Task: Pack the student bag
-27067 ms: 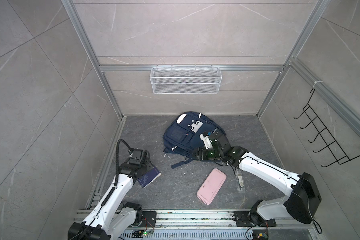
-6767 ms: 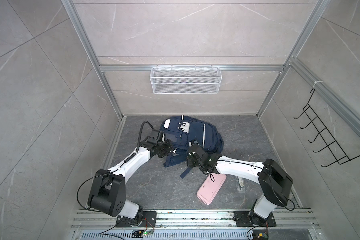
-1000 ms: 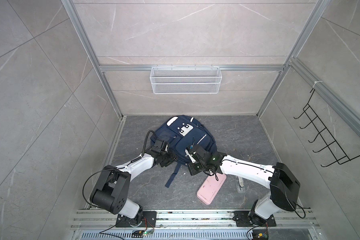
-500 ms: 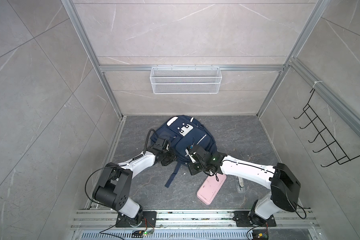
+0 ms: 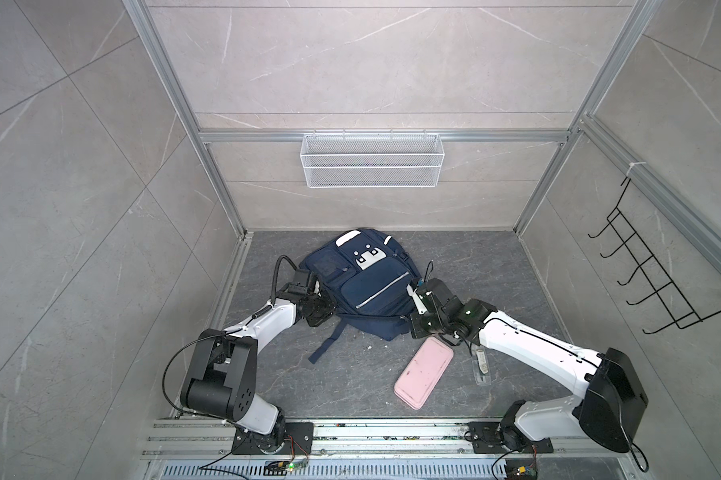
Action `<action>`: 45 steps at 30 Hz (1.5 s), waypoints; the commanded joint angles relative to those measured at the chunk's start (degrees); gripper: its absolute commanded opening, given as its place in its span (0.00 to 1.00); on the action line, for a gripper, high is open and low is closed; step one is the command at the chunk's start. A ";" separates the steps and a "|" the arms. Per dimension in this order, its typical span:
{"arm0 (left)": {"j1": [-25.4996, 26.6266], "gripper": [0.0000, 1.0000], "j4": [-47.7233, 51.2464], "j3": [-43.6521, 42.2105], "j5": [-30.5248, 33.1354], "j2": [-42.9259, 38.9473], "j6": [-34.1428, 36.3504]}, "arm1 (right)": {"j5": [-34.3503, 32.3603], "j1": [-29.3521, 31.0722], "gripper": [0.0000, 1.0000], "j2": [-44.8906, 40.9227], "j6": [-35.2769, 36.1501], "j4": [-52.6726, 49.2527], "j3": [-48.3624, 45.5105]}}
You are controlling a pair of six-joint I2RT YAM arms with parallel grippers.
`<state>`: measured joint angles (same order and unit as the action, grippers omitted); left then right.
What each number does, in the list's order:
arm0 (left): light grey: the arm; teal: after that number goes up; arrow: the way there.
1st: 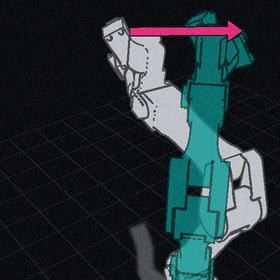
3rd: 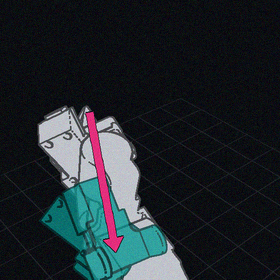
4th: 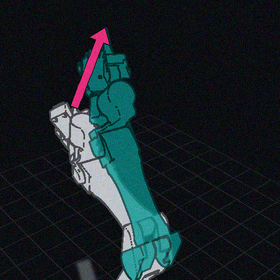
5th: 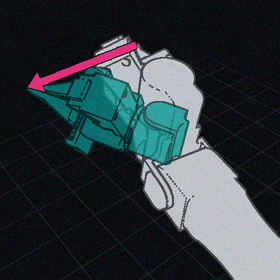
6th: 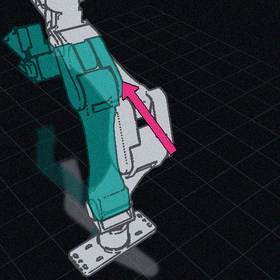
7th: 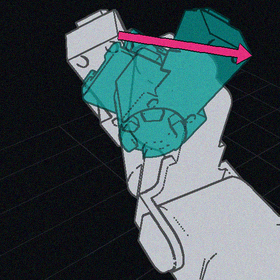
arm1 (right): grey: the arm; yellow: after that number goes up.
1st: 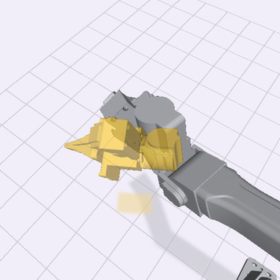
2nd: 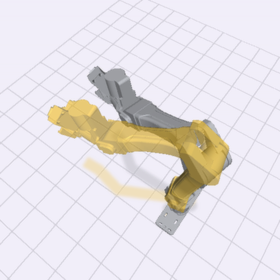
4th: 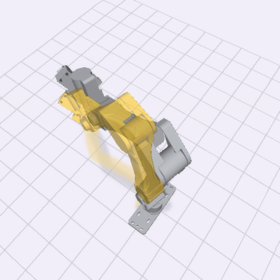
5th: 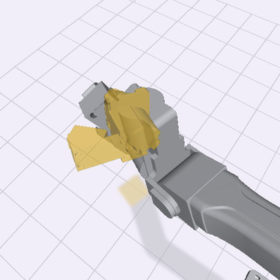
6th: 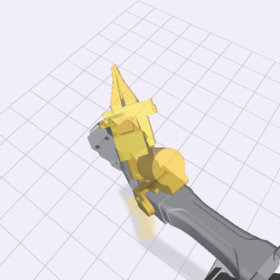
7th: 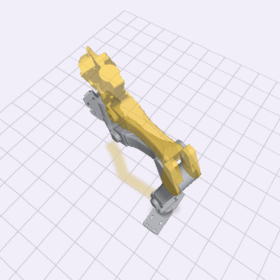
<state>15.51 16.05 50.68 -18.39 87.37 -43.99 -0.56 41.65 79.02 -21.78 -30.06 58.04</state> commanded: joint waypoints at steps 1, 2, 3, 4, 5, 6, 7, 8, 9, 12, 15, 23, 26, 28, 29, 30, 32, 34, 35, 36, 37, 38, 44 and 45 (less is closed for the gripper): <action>-1.42 0.00 0.39 1.13 2.58 -0.97 2.52 | -0.58 -0.74 0.00 -1.87 1.27 -3.82 -0.32; -1.44 0.00 0.29 1.36 2.62 -0.51 2.58 | -0.43 -0.69 0.00 -1.78 1.30 -3.94 -0.19; -1.45 0.00 0.21 1.66 2.71 -0.09 2.57 | -0.29 -0.69 0.00 -1.72 1.19 -3.93 -0.05; -1.45 0.00 0.08 2.00 3.01 0.43 2.52 | 0.06 -0.69 0.00 -1.77 1.17 -3.72 -0.12; -1.44 0.00 -0.13 2.49 3.24 1.06 2.33 | 0.29 -0.69 0.00 -1.93 1.13 -3.53 -0.26; -1.44 0.00 -0.36 3.09 3.23 1.89 2.07 | 0.70 -0.69 0.00 -2.03 1.08 -3.28 -0.24; -1.45 0.00 -0.90 3.80 2.94 3.03 1.81 | 1.52 -0.69 0.00 -2.16 1.12 -3.07 -0.30; -1.45 0.00 -1.55 4.59 2.55 4.23 1.47 | 1.93 -0.61 0.00 -2.21 1.11 -2.90 -0.32; -1.44 0.00 -2.08 5.27 2.20 5.37 1.15 | 2.20 -0.40 0.00 -2.34 1.06 -2.85 -0.24; -1.43 0.00 -2.45 9.04 2.03 9.82 0.91 | 2.18 0.65 0.00 -2.56 1.04 -2.84 0.18; -1.45 0.00 -1.63 14.02 1.57 14.18 1.09 | 1.84 2.44 0.00 -2.26 0.56 -2.51 0.60; -1.36 0.00 1.70 23.13 1.40 18.49 2.28 | 1.86 7.99 0.00 1.57 -2.59 1.36 1.26; -1.30 0.12 1.92 22.47 1.25 17.25 2.33 | 1.00 8.32 0.00 3.14 -3.31 1.89 2.40; -1.31 0.25 1.62 20.74 0.90 15.61 2.47 | 1.15 8.22 0.00 3.71 -3.36 2.45 3.19; -1.36 0.30 1.61 19.92 0.70 14.81 2.43 | 1.28 8.26 0.00 3.92 -3.27 2.51 3.51; -1.38 0.36 1.63 18.91 0.25 13.83 2.63 | 1.52 8.25 0.00 4.24 -3.11 2.52 3.95; -1.27 0.42 1.78 16.97 -0.62 11.74 2.78 | 1.73 8.27 0.00 4.72 -2.83 2.63 4.60; -1.01 0.46 2.15 15.05 -1.14 9.35 2.89 | 2.38 8.25 0.00 5.15 -2.66 2.98 5.01; -0.56 0.47 2.46 14.12 -1.20 8.04 2.94 | 2.77 8.30 0.00 5.39 -2.65 3.21 5.13; -0.03 0.47 2.73 13.26 -0.81 6.76 2.94 | 3.11 8.29 0.00 5.57 -2.65 3.34 5.23; 1.22 0.48 3.01 12.27 0.06 5.13 2.94 | 3.28 8.35 0.00 5.69 -2.57 3.49 5.37; 2.34 0.48 3.54 11.87 0.57 4.27 3.14 | 3.39 8.41 0.00 5.76 -2.52 3.45 5.43; 9.27 0.51 4.60 8.57 1.91 0.20 1.71 | 3.41 8.39 0.00 5.22 -1.87 2.65 5.95; 10.51 0.51 4.60 8.45 2.09 0.08 1.36 | 3.61 8.44 0.00 5.09 -1.82 2.51 6.11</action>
<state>24.25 19.35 60.03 -17.15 89.14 -42.06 1.37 49.60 84.44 -23.97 -28.42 61.78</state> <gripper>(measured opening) 0.505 0.056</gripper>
